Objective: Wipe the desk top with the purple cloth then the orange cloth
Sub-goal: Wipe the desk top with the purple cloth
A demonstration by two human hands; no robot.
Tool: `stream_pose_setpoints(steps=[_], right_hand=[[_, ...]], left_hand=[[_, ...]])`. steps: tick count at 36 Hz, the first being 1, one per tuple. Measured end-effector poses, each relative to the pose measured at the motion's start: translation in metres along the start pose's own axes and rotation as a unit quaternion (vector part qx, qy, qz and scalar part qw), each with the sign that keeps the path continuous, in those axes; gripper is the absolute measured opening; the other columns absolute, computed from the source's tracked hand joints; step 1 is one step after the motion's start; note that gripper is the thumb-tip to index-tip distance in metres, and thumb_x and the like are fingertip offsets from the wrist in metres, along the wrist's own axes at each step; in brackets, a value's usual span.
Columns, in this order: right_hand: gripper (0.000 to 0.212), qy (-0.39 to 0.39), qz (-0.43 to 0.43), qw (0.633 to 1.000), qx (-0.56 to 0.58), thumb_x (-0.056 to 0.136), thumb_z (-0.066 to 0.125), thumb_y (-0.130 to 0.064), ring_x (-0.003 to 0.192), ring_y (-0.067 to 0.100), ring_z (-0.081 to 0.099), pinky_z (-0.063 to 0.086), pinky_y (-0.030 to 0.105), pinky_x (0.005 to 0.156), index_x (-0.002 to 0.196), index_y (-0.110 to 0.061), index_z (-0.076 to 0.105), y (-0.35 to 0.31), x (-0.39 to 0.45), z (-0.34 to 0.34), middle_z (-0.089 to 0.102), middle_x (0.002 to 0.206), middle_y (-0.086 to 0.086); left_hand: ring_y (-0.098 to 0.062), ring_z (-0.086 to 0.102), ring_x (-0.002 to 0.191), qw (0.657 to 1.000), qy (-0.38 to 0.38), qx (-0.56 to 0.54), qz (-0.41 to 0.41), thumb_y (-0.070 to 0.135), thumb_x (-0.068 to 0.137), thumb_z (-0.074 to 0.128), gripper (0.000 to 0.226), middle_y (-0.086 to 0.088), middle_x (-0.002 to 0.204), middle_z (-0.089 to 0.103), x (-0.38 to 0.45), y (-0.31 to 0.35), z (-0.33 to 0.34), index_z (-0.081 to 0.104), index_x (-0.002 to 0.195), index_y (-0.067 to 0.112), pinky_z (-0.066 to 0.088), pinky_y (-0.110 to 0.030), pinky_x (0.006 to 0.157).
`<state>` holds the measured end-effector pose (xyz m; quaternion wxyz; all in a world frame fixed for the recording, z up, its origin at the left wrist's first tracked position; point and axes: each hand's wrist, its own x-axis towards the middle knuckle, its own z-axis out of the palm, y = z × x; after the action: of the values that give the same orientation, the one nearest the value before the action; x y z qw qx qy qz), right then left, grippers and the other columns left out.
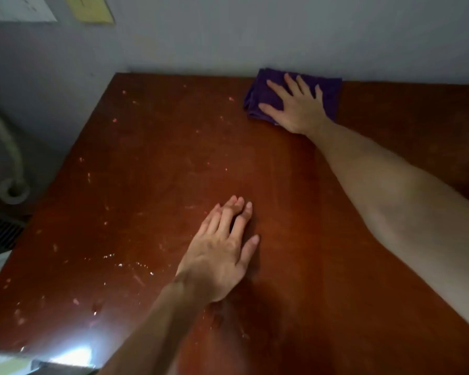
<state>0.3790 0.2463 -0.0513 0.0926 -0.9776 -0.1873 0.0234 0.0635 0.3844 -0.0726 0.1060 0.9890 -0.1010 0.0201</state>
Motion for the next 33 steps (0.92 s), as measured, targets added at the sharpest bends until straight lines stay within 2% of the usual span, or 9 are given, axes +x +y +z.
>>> stream_pose_setpoints(steps=[4, 7, 9, 11, 13, 15, 18, 25, 33], right_hand=[[0.076, -0.008, -0.011, 1.000, -0.011, 0.096, 0.025, -0.079, 0.159, 0.027, 0.001, 0.000, 0.060, 0.125, 0.162, -0.044, 0.012, -0.001, -0.022, 0.000, 0.005, 0.174, 0.001], [0.075, -0.015, -0.017, 1.000, -0.018, 0.098, 0.027, -0.077, 0.160, 0.027, 0.001, 0.000, 0.059, 0.124, 0.163, -0.044, 0.011, -0.009, -0.057, 0.002, 0.005, 0.174, 0.001], [0.074, -0.016, -0.017, 0.999, -0.027, 0.098, 0.027, -0.076, 0.160, 0.026, 0.000, 0.001, 0.059, 0.125, 0.163, -0.044, 0.010, -0.014, -0.089, 0.002, 0.004, 0.174, 0.000], [0.073, -0.016, -0.019, 0.999, -0.029, 0.099, 0.026, -0.075, 0.160, 0.026, 0.000, 0.002, 0.059, 0.126, 0.163, -0.044, 0.010, -0.021, -0.128, 0.005, 0.004, 0.174, 0.000], [0.074, -0.008, -0.017, 0.999, -0.037, 0.098, 0.024, -0.076, 0.159, 0.028, 0.002, 0.005, 0.060, 0.126, 0.163, -0.043, 0.010, -0.030, -0.170, 0.010, 0.006, 0.174, 0.001], [0.078, -0.005, -0.017, 0.999, -0.043, 0.095, 0.018, -0.077, 0.159, 0.030, 0.007, 0.009, 0.062, 0.124, 0.163, -0.042, 0.012, -0.043, -0.213, 0.016, 0.010, 0.173, 0.003], [0.081, -0.007, -0.011, 0.999, -0.038, 0.091, 0.019, -0.077, 0.158, 0.033, 0.012, 0.014, 0.064, 0.122, 0.163, -0.040, 0.019, -0.077, -0.278, 0.025, 0.017, 0.172, 0.005], [0.079, 0.007, -0.027, 0.998, -0.048, 0.094, 0.031, -0.075, 0.159, 0.033, 0.011, 0.013, 0.065, 0.122, 0.163, -0.038, 0.018, -0.162, -0.402, 0.050, 0.012, 0.173, 0.005], [0.079, 0.015, 0.004, 0.997, -0.077, 0.096, 0.023, -0.077, 0.159, 0.034, 0.009, 0.017, 0.067, 0.121, 0.164, -0.038, 0.014, -0.185, -0.408, 0.061, 0.009, 0.173, 0.007]], left_hand=[[-0.013, -0.003, 0.153, 0.999, -0.039, -0.006, -0.014, 0.052, 0.101, 0.009, 0.069, -0.003, 0.166, 0.013, 0.000, 0.002, -0.008, 0.008, 0.159, 0.015, -0.014, -0.023, 0.120], [-0.012, -0.005, 0.153, 0.998, -0.050, -0.016, -0.023, 0.050, 0.104, 0.014, 0.065, -0.001, 0.166, 0.010, 0.002, 0.003, -0.011, 0.006, 0.159, 0.016, -0.015, -0.023, 0.118], [-0.015, 0.001, 0.154, 0.996, -0.064, -0.055, -0.034, 0.044, 0.106, 0.025, 0.061, -0.003, 0.164, 0.016, 0.005, 0.005, -0.017, 0.014, 0.158, 0.015, -0.008, -0.026, 0.122], [-0.021, 0.025, 0.148, 0.991, -0.046, -0.117, -0.049, 0.037, 0.105, 0.032, 0.052, -0.006, 0.155, 0.034, 0.000, 0.006, -0.026, 0.034, 0.151, 0.013, 0.017, -0.035, 0.123], [-0.023, 0.052, 0.121, 0.986, 0.036, -0.148, -0.071, 0.031, 0.102, 0.034, 0.038, -0.004, 0.127, 0.051, -0.017, 0.008, -0.037, 0.054, 0.129, 0.015, 0.040, -0.039, 0.104], [-0.023, 0.053, 0.099, 0.981, 0.109, -0.121, -0.104, 0.027, 0.100, 0.039, 0.025, -0.001, 0.109, 0.053, -0.048, 0.006, -0.043, 0.057, 0.114, 0.018, 0.043, -0.040, 0.086], [-0.024, 0.049, 0.090, 0.984, 0.116, -0.051, -0.123, 0.025, 0.098, 0.045, 0.019, -0.003, 0.107, 0.053, -0.106, -0.010, -0.045, 0.057, 0.111, 0.020, 0.038, -0.040, 0.079], [-0.021, 0.045, 0.100, 0.986, 0.060, 0.003, -0.155, 0.031, 0.099, 0.042, 0.034, -0.006, 0.122, 0.051, -0.187, -0.068, -0.049, 0.054, 0.126, 0.014, 0.031, -0.036, 0.087], [-0.026, 0.052, 0.121, 0.991, 0.024, 0.012, -0.131, 0.033, 0.099, 0.033, 0.047, -0.009, 0.136, 0.055, -0.195, -0.084, -0.042, 0.054, 0.134, 0.010, 0.037, -0.043, 0.099]])
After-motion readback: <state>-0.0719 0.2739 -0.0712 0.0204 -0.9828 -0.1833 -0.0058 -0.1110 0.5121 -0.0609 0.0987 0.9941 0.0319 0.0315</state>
